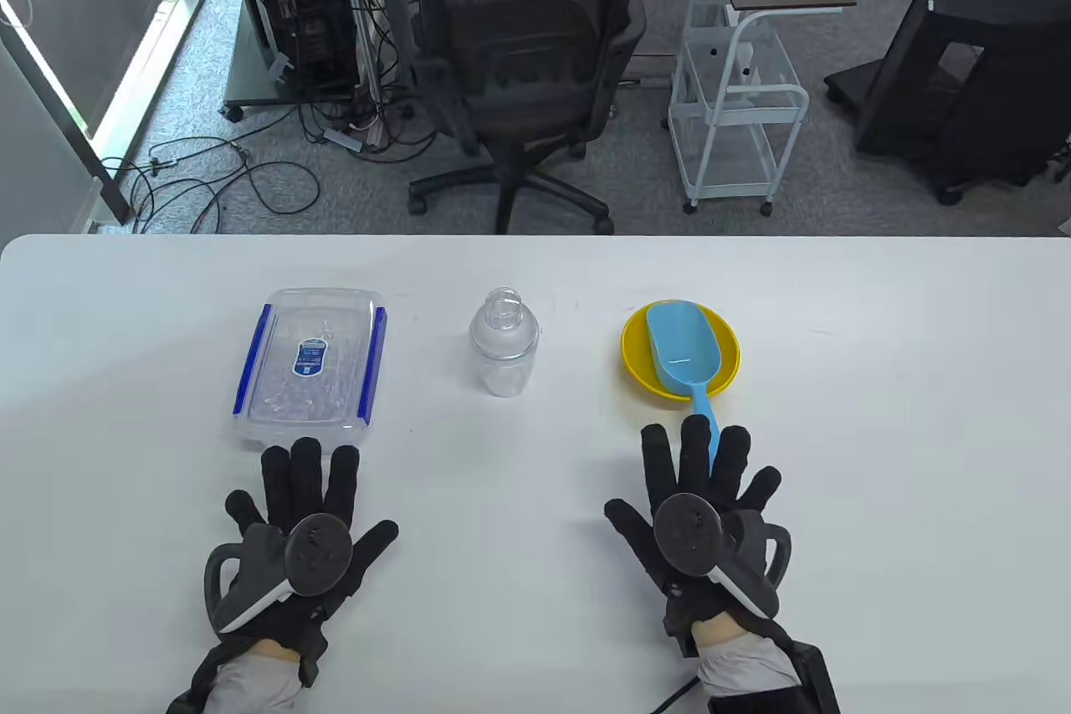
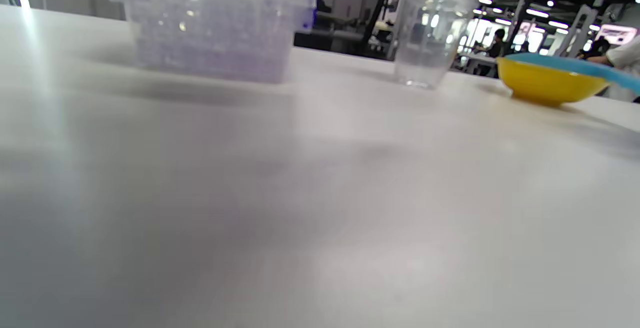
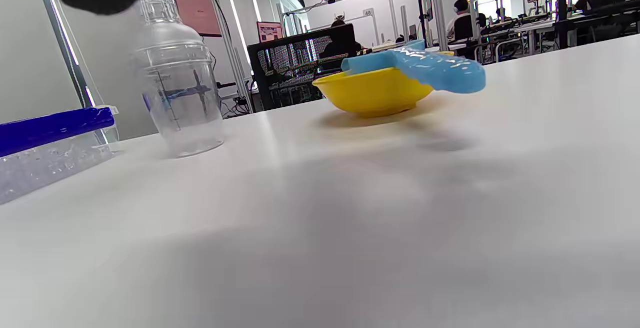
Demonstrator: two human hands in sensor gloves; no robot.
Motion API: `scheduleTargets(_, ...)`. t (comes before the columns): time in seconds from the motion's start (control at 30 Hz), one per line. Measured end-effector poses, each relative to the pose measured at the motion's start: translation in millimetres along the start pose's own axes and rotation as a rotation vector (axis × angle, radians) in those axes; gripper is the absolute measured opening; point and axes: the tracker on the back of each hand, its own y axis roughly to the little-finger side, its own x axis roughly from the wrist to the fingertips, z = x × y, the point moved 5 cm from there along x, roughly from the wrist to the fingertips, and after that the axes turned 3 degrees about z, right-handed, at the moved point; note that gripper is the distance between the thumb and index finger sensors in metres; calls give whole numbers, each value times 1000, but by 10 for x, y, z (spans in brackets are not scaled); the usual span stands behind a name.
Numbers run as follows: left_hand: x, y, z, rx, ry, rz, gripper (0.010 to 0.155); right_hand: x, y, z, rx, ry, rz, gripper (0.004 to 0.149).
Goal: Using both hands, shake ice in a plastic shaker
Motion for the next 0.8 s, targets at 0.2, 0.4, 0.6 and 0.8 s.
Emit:
scheduleTargets(0.2,-30,8,34,-27,-20,-2,82,-24,-45,-2,-3,1,-17,86)
scheduleTargets(0.4,-44,-13,81,-33,-44,2,82,-44,-64,1,-11,-7,-24,85)
scheduleTargets(0.6,-35,-34,95,-38,-42,-9,82,-42,-78,37,-22,-28,-26,86)
scheduleTargets(0.8,-30,-44,85,-37,-37,-16,82,-41,-90,86,-18,-64,-18,87)
